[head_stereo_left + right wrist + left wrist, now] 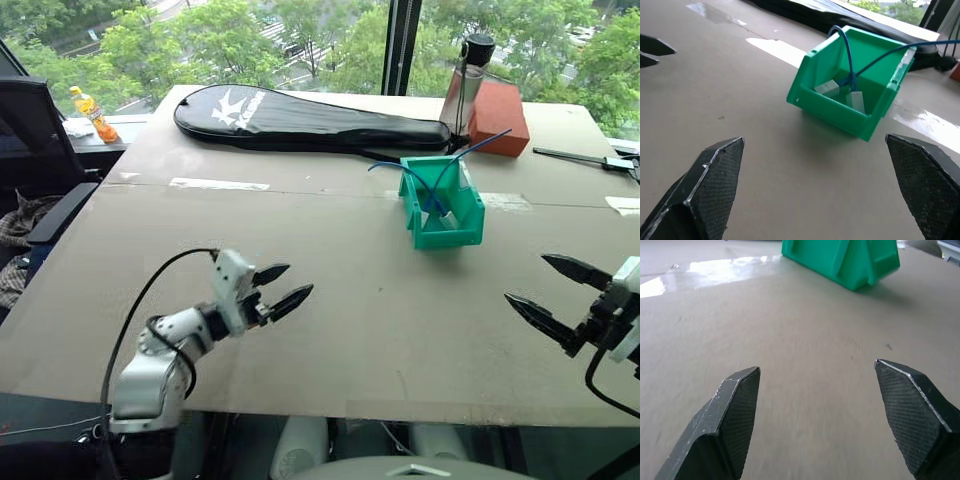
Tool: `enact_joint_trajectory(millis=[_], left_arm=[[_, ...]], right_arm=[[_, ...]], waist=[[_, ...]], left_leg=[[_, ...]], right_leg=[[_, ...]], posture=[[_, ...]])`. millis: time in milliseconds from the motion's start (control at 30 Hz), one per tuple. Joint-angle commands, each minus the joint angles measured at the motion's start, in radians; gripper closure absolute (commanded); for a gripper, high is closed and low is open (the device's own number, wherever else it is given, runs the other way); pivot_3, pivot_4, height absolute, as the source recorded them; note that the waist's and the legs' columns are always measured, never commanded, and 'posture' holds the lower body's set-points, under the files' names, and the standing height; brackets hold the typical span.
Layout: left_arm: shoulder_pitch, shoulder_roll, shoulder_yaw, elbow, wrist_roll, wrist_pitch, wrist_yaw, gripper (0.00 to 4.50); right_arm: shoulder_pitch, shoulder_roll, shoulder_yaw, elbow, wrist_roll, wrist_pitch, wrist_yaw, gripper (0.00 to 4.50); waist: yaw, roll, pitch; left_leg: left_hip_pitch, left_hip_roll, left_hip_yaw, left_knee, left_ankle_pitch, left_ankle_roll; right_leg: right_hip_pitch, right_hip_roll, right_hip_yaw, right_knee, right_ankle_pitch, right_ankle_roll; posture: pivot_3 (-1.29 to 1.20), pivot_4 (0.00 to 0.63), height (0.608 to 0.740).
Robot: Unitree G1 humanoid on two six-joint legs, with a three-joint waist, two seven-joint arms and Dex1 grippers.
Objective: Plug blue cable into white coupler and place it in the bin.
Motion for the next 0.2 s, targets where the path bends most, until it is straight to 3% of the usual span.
enact_joint_trajectory(millis=[33,200], left_arm=[[0.033,0.013,0.045,-0.089,-0.044,-0.025,0.022,0.77],[0.085,0.03,0.067,-0.153,-0.09,0.009,0.044,0.77]], right_arm=[[0.042,-0.014,-0.065,0.001,0.005,-0.002,0.055,0.0],[0.097,-0.006,-0.088,0.023,-0.018,-0.023,0.097,0.0]], waist=[[0.003,0.0,0.0],[0.001,0.0,0.0]], left_leg=[[0.0,0.0,0.0,0.0,0.0,0.0],[0.0,0.0,0.0,0.001,0.0,0.0]], right_leg=[[0.0,0.0,0.0,0.0,0.0,0.0],[0.0,-0.001,0.0,0.0,0.0,0.001]], posture=[[0.0,0.15,0.74],[0.0,0.15,0.74]])
